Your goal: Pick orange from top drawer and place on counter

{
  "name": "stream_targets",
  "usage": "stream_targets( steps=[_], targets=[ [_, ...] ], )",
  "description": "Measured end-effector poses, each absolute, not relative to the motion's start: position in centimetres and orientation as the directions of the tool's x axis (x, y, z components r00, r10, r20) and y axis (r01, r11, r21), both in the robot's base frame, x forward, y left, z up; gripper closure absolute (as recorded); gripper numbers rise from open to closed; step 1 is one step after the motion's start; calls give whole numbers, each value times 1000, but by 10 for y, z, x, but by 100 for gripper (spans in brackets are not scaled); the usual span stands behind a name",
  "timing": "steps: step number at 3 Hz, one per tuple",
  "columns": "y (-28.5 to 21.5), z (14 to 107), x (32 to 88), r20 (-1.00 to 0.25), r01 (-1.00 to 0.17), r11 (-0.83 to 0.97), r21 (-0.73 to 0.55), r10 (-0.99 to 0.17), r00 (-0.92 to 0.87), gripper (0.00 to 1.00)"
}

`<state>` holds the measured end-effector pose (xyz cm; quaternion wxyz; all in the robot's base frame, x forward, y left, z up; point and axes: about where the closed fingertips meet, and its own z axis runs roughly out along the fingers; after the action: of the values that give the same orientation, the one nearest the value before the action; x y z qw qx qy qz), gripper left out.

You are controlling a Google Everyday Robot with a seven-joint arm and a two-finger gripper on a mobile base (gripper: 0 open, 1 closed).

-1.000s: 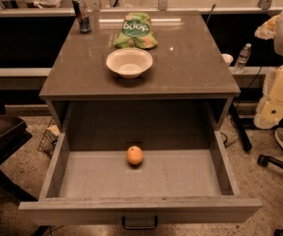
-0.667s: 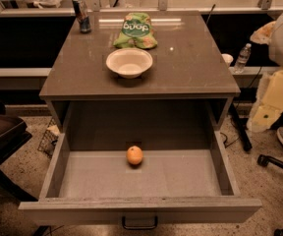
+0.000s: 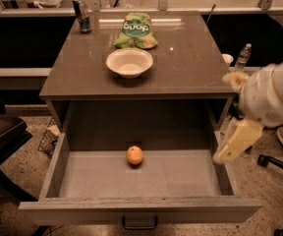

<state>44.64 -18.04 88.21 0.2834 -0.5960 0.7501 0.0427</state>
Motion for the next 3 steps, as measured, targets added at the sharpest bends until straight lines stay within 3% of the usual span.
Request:
stream_targets(
  steps=[2,3],
  targets=[
    [-182,854,431,-532,-911,312,-270,-837,-129,0],
    [-155,815,446,-589,-929,305,-211,-798,-128,0]
  ],
)
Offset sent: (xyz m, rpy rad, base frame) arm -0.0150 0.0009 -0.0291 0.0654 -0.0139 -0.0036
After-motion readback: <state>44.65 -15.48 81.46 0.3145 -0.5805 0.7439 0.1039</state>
